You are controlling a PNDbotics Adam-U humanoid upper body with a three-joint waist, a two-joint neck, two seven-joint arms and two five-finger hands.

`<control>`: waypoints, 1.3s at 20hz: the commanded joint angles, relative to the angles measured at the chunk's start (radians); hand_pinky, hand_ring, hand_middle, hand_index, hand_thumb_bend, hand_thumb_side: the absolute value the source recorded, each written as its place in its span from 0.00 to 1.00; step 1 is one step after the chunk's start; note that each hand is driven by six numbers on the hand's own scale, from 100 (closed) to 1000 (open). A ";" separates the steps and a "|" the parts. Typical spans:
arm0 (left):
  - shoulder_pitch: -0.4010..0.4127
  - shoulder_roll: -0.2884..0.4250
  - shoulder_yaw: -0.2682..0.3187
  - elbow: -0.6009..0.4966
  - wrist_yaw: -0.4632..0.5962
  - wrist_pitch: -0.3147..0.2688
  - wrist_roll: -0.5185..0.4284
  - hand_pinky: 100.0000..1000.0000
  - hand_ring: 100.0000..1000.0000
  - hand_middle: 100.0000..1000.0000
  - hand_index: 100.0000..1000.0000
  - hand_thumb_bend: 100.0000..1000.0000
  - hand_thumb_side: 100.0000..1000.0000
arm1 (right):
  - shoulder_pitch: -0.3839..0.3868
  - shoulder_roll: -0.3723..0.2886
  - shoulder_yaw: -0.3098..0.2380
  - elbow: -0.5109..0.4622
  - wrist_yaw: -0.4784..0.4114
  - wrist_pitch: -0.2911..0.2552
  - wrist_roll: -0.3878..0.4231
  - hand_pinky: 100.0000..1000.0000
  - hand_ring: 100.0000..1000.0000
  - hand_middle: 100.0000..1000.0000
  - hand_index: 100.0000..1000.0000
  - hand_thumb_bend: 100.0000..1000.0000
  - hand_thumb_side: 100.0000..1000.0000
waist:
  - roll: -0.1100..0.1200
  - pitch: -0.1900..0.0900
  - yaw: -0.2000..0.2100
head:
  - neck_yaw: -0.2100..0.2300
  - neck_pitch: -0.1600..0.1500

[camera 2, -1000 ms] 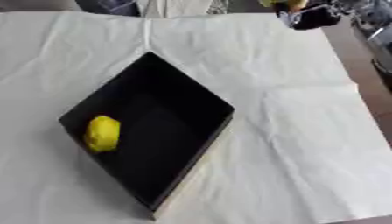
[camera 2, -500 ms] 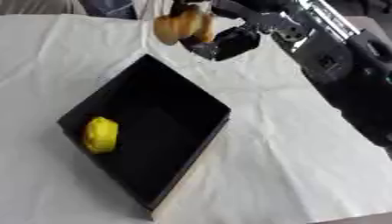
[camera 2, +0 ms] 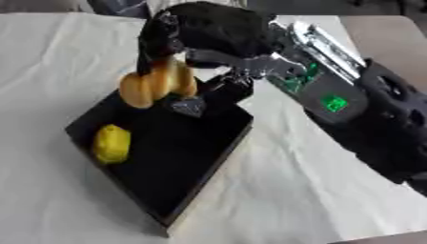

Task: Pick up objects on the table and place them in the box.

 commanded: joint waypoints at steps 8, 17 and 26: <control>-0.004 0.014 0.003 -0.016 0.005 -0.001 -0.006 0.82 0.76 0.73 0.86 0.31 0.47 | 0.001 0.037 0.008 -0.065 0.011 0.078 0.162 0.75 0.72 0.36 0.56 0.00 0.10 | 0.000 -0.019 0.005 | 0.004 0.002; -0.004 0.011 0.003 -0.016 0.007 -0.001 -0.008 0.82 0.76 0.73 0.86 0.31 0.47 | 0.025 0.047 0.018 -0.065 0.055 0.066 0.241 0.77 0.80 0.55 0.72 0.21 0.14 | -0.001 -0.018 0.006 | 0.003 0.004; -0.003 0.010 0.003 -0.016 0.008 -0.002 -0.009 0.82 0.76 0.73 0.86 0.32 0.46 | 0.035 0.057 0.000 -0.065 0.087 -0.017 0.314 0.91 1.00 0.88 0.91 0.30 0.54 | -0.001 -0.018 0.003 | 0.003 0.005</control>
